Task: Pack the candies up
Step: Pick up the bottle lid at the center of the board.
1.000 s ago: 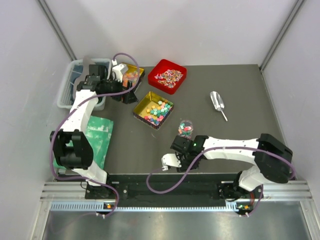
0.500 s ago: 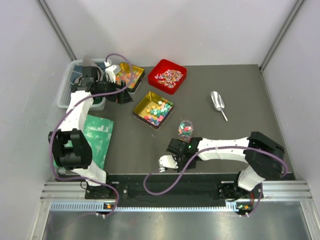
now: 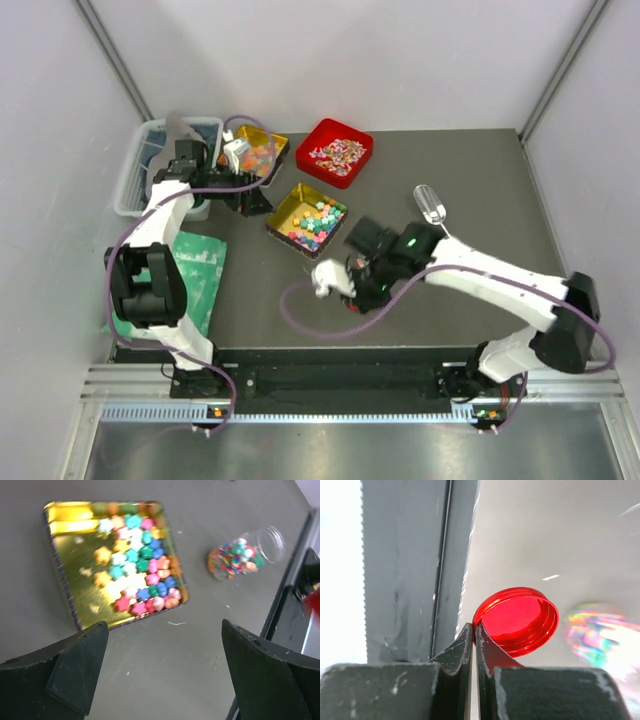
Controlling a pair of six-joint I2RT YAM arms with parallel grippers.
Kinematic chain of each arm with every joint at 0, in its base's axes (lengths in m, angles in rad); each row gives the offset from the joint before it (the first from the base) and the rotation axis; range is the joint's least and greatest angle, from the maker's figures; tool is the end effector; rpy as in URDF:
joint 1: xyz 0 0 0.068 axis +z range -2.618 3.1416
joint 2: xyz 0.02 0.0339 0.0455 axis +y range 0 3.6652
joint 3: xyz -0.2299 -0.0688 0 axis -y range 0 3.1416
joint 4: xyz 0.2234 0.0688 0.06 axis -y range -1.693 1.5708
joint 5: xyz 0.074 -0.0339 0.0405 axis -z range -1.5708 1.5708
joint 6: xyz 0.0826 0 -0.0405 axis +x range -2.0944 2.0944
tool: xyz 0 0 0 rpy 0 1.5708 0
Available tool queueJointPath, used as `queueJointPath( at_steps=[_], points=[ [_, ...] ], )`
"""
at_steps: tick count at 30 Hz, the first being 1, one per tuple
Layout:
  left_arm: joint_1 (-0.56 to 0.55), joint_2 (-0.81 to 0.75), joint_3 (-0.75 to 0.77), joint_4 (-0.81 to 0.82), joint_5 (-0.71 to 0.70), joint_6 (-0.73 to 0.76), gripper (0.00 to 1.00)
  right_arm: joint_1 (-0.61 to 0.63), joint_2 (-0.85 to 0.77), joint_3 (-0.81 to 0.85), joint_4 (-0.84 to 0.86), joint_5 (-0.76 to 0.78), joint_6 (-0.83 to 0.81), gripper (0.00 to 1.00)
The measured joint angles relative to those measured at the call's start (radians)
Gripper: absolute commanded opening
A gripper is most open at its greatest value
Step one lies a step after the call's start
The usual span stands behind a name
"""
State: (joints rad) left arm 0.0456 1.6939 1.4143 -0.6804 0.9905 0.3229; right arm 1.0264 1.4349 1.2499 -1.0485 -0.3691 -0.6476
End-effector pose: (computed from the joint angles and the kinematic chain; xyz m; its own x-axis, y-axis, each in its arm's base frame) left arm 0.3507 -0.0531 0.2400 -0.6319 0.1453 -0.7613 0.6903 0.5520 -0.4677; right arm 0.1141 0.2459 0.2166 0.1288 -0.8736 -0.4693 -0.9804 -0.1832 0.0719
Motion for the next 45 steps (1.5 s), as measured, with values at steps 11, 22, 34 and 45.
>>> queueJointPath(
  at_steps=[11, 22, 34, 45],
  points=[
    [-0.318, -0.198, -0.109, 0.046, 0.111, 0.245, 0.99, -0.278, -0.008, 0.560, -0.252, -0.481, -0.121, 0.00],
    [-0.447, -0.346, -0.081, 0.112, 0.109, 0.299, 0.99, -0.409, 0.095, 0.569, -0.286, -0.627, -0.175, 0.00],
    [-0.560, -0.340, -0.080, 0.103, 0.130, 0.375, 0.90, -0.409, 0.149, 0.569, -0.300, -0.649, -0.196, 0.00],
    [-0.594, -0.302, -0.053, 0.082, 0.163, 0.391, 0.53, -0.426, 0.165, 0.570, -0.306, -0.669, -0.217, 0.00]
  ],
)
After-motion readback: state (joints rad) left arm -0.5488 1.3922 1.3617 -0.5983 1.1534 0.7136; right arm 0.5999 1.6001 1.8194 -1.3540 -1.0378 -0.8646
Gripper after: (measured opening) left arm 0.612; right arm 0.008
